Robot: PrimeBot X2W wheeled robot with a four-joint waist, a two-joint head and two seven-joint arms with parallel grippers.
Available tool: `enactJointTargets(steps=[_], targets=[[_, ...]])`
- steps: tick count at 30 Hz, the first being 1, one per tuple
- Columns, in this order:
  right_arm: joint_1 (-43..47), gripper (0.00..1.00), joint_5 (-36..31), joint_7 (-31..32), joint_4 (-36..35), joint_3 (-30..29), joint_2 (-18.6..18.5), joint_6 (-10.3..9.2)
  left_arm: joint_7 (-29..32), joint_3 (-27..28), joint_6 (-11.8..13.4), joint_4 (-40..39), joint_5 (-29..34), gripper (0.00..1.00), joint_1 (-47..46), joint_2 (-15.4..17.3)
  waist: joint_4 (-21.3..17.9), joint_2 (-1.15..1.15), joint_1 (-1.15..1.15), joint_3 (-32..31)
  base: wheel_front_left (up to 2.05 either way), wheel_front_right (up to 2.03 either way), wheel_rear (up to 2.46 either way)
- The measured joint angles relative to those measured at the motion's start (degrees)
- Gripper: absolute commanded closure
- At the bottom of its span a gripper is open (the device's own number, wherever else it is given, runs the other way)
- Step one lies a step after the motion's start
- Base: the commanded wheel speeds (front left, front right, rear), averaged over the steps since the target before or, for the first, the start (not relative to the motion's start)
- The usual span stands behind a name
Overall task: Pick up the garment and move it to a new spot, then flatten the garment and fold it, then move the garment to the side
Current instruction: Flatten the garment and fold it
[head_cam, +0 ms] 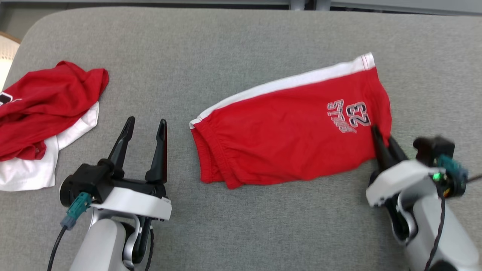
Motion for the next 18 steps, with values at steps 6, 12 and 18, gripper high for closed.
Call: enactJointTargets(steps=[6, 12, 18], targets=[[10.6, 1.0, 0.6, -3.2, -4.7, -2.6, 1.5, 0.0, 0.0, 0.4, 0.1, 0.1, 0.1, 0.0, 3.2, 0.5, -1.7, 0.0, 0.0, -3.1, 0.0, 0.0, 0.0], [16.2, 1.0, 0.3, -3.0, -9.2, -6.6, 2.7, 0.0, 0.6, 0.3, 0.6, -0.4, 0.1, 0.0, 4.5, 0.8, -3.3, 0.0, 0.0, -5.0, 0.0, 0.0, 0.0], [17.1, 1.0, -1.5, -1.1, -12.6, -7.9, 3.0, 0.0, 1.5, -0.5, 0.6, -0.7, 0.1, 0.0, 4.7, 0.9, -3.3, 0.0, 0.0, -5.4, 0.0, 0.0, 0.0]])
